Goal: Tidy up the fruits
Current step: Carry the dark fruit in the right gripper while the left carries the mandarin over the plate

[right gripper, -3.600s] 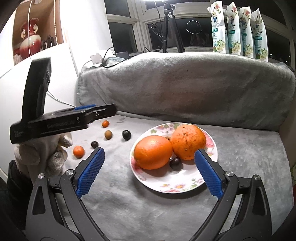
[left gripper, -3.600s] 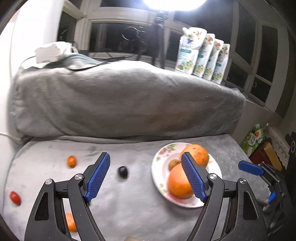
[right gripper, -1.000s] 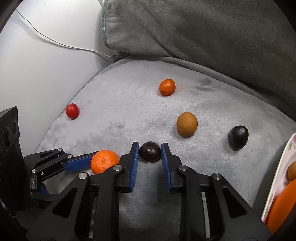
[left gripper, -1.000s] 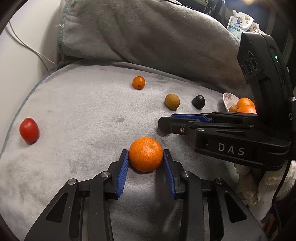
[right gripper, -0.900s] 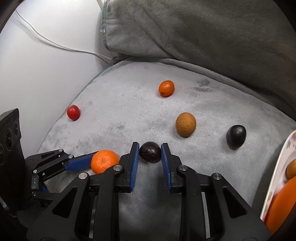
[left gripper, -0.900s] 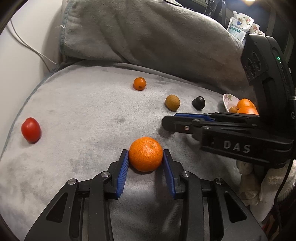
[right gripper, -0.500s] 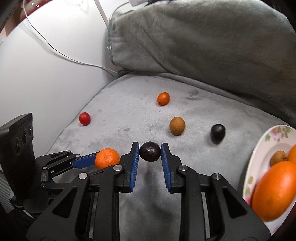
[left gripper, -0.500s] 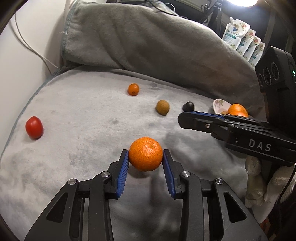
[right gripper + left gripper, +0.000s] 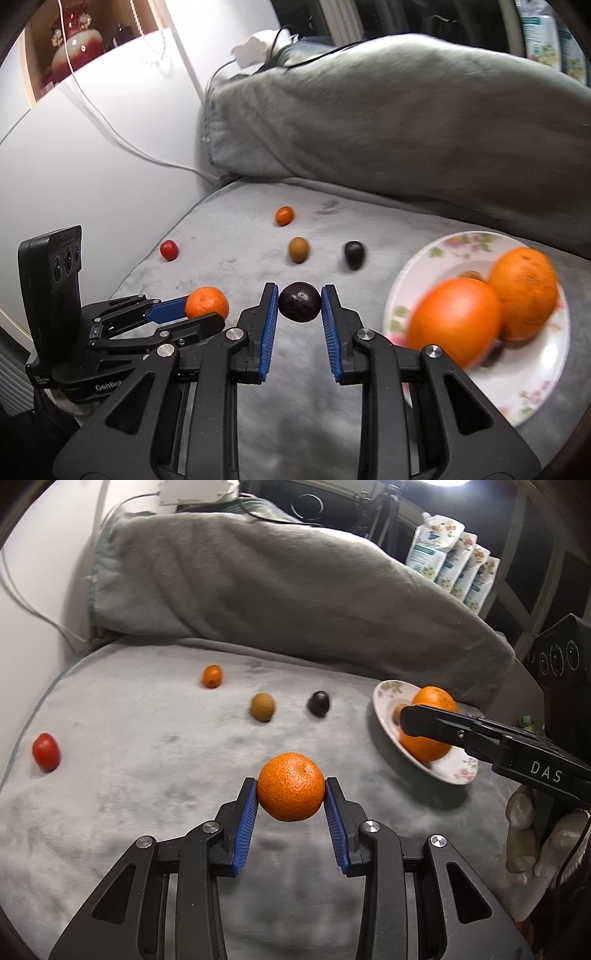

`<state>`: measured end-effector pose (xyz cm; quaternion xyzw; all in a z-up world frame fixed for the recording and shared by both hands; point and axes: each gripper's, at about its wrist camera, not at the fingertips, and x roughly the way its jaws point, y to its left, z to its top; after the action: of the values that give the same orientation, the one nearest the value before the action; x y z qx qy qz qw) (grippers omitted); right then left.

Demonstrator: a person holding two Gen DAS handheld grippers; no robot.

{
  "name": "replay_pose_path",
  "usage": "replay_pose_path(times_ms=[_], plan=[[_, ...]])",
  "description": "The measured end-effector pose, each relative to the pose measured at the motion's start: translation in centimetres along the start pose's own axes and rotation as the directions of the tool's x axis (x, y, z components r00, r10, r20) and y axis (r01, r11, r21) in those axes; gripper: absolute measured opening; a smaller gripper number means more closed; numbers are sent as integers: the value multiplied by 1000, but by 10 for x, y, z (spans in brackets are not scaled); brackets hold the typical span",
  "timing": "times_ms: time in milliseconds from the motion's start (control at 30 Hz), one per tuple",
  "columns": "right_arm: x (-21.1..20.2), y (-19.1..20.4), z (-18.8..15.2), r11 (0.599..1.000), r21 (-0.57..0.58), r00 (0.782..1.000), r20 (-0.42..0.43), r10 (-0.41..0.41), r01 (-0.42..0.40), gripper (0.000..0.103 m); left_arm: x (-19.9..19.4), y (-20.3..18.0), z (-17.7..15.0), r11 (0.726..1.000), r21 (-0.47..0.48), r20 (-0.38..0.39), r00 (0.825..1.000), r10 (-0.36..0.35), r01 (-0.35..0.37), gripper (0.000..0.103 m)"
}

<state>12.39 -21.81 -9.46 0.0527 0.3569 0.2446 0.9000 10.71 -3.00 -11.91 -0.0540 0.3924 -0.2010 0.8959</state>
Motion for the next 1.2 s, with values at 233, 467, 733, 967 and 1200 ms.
replay_pose_path(times_ms=[233,467,733,967,1200], plan=[[-34,-31,-9,998,33,997,47,-55,54,25,7,-26,5,999,31,1,999,-34,34,35],[-62,-66,-17,990,89,990,82,-117,109,25,15,-52,13,996,62,3,997,-71,71,35],[-79,-99,-31,978,144,983,88,-163,149,25,25,-79,31,990,103,13,996,-93,91,35],[-77,-115,-42,973,167,982,75,-176,162,25,39,-101,46,985,132,11,994,-112,110,35],[-75,-123,-48,973,169,983,72,-169,155,25,54,-119,61,981,153,6,993,-118,116,35]])
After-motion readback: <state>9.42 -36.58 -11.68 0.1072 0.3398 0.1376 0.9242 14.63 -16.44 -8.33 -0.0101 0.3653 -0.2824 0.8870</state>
